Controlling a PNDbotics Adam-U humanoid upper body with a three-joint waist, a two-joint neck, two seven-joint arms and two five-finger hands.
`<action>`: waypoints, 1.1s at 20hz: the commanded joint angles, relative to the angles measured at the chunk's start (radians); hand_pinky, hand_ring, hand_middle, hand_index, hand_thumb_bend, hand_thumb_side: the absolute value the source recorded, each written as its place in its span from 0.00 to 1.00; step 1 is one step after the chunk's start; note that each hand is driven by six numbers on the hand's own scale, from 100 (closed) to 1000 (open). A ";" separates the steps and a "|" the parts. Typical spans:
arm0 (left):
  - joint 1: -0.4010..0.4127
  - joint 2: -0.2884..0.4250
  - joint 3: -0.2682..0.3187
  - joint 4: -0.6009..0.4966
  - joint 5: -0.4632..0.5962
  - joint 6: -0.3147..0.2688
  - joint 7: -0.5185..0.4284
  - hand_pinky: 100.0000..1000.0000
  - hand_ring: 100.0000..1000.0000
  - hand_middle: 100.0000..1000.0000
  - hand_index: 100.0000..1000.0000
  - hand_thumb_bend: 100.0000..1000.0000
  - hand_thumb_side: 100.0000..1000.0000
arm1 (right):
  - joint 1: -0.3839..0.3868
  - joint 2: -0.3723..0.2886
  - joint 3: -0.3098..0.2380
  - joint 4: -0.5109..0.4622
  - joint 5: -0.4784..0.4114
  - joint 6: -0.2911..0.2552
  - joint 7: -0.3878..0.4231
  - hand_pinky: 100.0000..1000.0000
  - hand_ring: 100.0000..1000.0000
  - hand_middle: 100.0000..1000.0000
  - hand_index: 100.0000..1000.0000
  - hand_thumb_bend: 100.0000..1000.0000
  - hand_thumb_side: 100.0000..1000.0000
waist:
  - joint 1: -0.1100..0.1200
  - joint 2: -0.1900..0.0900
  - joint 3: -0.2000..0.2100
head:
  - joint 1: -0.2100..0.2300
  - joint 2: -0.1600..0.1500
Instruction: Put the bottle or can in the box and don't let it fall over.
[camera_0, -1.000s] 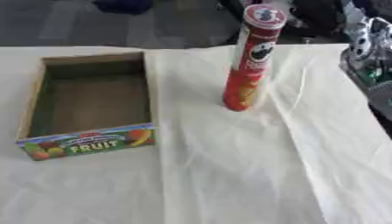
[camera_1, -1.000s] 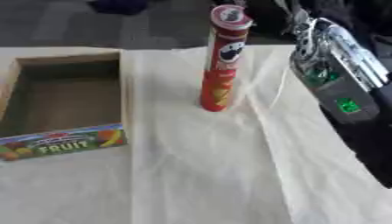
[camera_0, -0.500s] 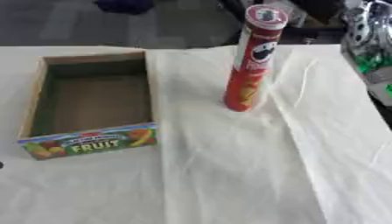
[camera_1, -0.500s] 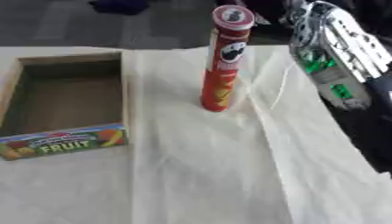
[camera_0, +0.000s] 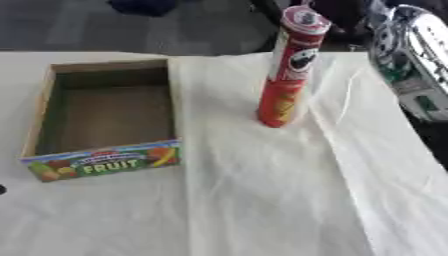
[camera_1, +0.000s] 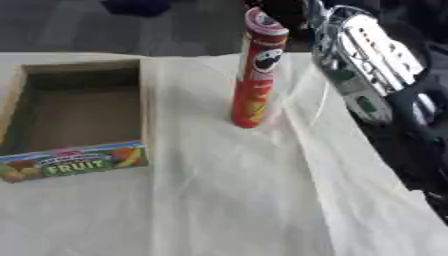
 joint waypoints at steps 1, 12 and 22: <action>-0.006 0.008 0.001 -0.012 -0.002 -0.002 -0.004 0.48 0.86 0.83 0.79 0.07 0.78 | -0.025 -0.007 0.000 0.000 0.014 0.101 0.127 0.80 0.96 0.97 0.98 0.00 1.00 | 0.003 -0.016 0.001 | -0.001 -0.001; -0.012 0.008 -0.001 -0.011 -0.003 -0.001 -0.007 0.48 0.87 0.83 0.79 0.07 0.79 | -0.047 0.038 0.031 0.044 0.040 0.101 0.153 0.82 0.96 0.97 0.98 0.00 1.00 | 0.006 -0.004 0.005 | -0.004 -0.004; -0.014 0.008 -0.002 -0.010 -0.006 0.000 -0.008 0.48 0.87 0.83 0.79 0.08 0.80 | -0.054 0.045 0.036 0.085 0.037 0.101 0.155 0.83 0.97 0.98 0.99 0.00 1.00 | 0.007 0.003 0.007 | -0.007 -0.009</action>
